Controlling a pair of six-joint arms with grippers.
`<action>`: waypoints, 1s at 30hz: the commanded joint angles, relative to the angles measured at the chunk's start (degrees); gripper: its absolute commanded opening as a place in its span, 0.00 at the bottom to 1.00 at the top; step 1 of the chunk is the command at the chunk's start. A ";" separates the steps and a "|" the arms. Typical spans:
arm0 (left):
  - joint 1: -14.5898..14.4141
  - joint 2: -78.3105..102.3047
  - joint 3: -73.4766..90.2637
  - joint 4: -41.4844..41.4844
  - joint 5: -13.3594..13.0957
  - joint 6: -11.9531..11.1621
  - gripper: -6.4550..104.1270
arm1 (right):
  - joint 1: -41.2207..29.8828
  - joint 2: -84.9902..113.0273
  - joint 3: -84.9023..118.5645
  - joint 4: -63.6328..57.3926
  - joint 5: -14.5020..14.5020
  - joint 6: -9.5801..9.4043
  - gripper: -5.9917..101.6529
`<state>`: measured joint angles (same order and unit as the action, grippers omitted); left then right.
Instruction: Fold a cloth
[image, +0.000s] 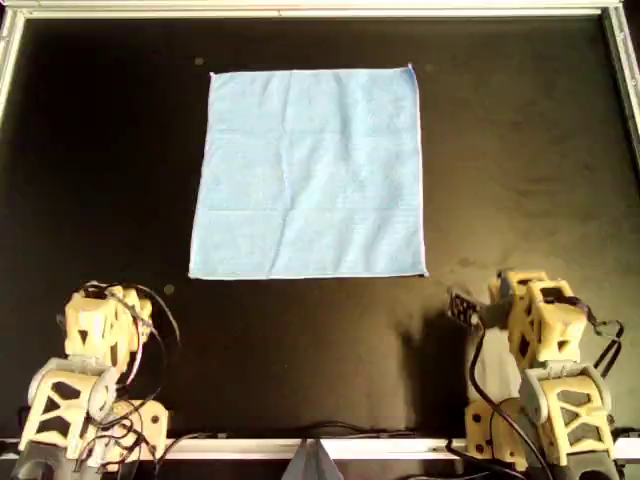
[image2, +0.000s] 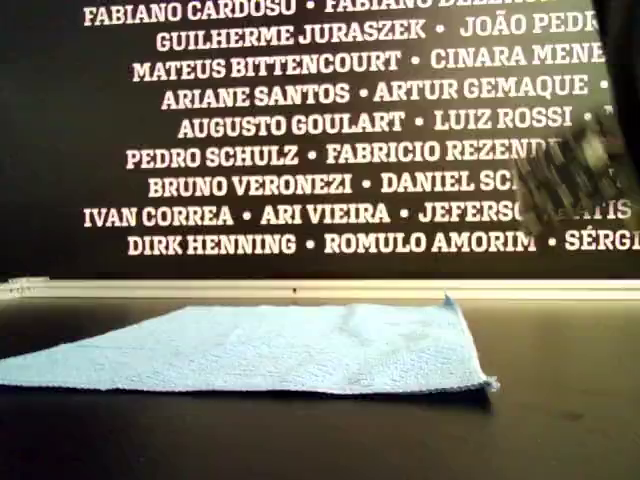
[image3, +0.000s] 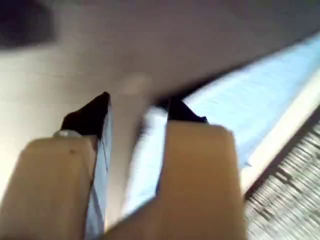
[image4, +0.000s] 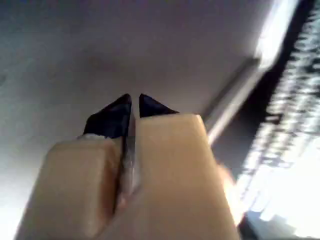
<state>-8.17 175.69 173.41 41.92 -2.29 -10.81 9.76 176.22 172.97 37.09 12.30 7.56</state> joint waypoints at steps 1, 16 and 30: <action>0.53 0.70 -0.35 -9.67 -0.09 -0.35 0.42 | 1.41 2.02 0.79 -11.87 -2.72 -0.35 0.09; 0.62 -19.60 -0.88 -16.44 16.52 0.53 0.77 | 1.14 -24.52 -8.17 -17.58 -16.35 -5.27 0.46; 0.44 -21.27 -1.67 -16.61 16.79 0.70 0.90 | 2.55 -63.19 -29.27 -17.67 -18.19 -5.10 0.48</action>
<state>-8.17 154.51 173.41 25.58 14.50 -10.63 10.99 112.32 147.48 21.45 -5.01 2.46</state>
